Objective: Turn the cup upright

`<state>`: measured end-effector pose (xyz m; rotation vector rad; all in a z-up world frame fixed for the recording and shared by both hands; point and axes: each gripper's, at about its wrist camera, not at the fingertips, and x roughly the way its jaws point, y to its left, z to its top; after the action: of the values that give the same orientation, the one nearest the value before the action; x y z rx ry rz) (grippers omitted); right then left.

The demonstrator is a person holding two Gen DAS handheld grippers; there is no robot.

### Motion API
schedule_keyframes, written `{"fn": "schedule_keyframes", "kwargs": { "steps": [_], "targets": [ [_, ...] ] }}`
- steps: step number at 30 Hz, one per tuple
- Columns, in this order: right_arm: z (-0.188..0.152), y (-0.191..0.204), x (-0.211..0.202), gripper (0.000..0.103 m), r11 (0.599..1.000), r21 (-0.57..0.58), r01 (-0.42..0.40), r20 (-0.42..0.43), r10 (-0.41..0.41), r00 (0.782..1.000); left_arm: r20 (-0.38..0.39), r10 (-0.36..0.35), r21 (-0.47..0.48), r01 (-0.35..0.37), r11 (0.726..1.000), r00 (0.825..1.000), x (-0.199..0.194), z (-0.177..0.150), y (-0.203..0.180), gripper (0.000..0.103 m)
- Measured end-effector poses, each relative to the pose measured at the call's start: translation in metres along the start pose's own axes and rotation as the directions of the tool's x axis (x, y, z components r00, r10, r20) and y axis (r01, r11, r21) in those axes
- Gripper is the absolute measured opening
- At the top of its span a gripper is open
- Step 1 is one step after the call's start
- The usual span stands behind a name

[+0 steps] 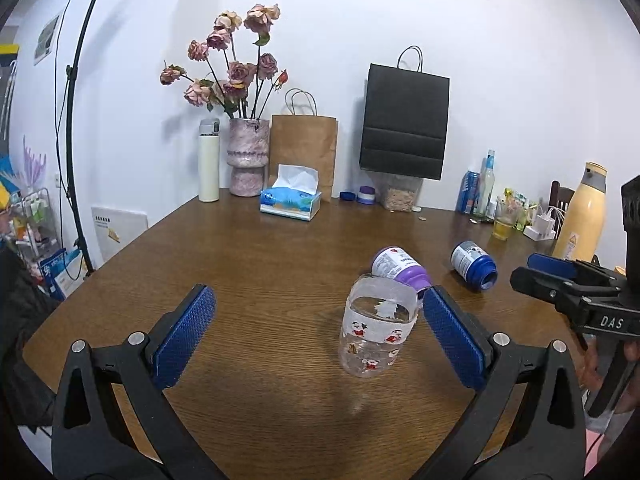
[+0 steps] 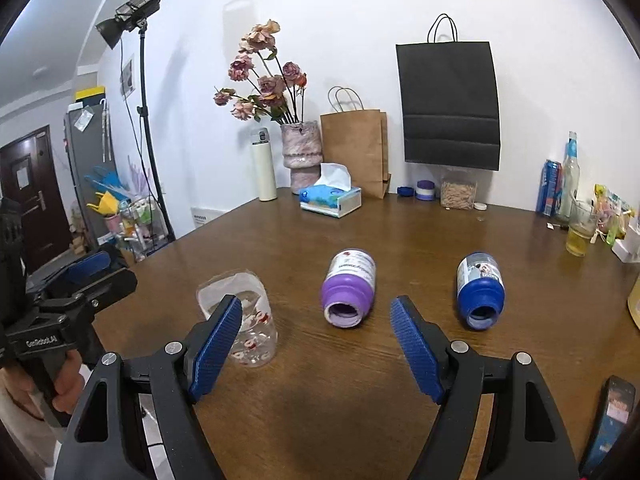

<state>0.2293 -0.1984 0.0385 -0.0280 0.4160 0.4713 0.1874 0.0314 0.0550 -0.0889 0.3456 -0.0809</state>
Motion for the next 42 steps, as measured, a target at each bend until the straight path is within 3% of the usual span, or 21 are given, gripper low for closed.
{"fn": "schedule_keyframes", "kwargs": {
  "steps": [6,10,25,27,29,42],
  "targets": [
    [-0.009,0.001,-0.004,0.082,1.0,-0.009,0.029,0.019,-0.029,0.999,0.048,0.049,-0.054,-0.047,0.997,0.998,-0.008,-0.008,0.009,0.103],
    [-0.017,0.0,-0.003,0.082,1.0,-0.005,0.015,0.029,-0.014,0.999,0.082,0.029,-0.109,-0.02,0.994,0.996,-0.01,-0.01,0.014,0.103],
    [-0.03,0.015,-0.023,0.082,0.999,-0.009,0.035,0.038,-0.035,0.999,0.131,0.06,0.007,-0.062,0.998,0.99,-0.044,-0.022,-0.008,0.103],
    [-0.031,0.019,-0.029,0.082,0.999,-0.027,0.04,0.035,-0.039,0.999,0.128,0.093,-0.004,-0.094,0.996,0.987,-0.046,-0.022,-0.01,0.103],
    [-0.036,0.021,-0.037,0.082,0.999,-0.028,0.038,0.062,-0.036,0.997,0.121,0.058,-0.017,-0.057,0.998,0.991,-0.049,-0.019,-0.01,0.103],
    [-0.052,0.04,-0.07,0.082,0.999,-0.011,0.038,0.099,-0.037,0.994,0.148,0.108,-0.03,-0.105,0.994,0.983,-0.09,-0.027,-0.011,0.103]
  ]
}}
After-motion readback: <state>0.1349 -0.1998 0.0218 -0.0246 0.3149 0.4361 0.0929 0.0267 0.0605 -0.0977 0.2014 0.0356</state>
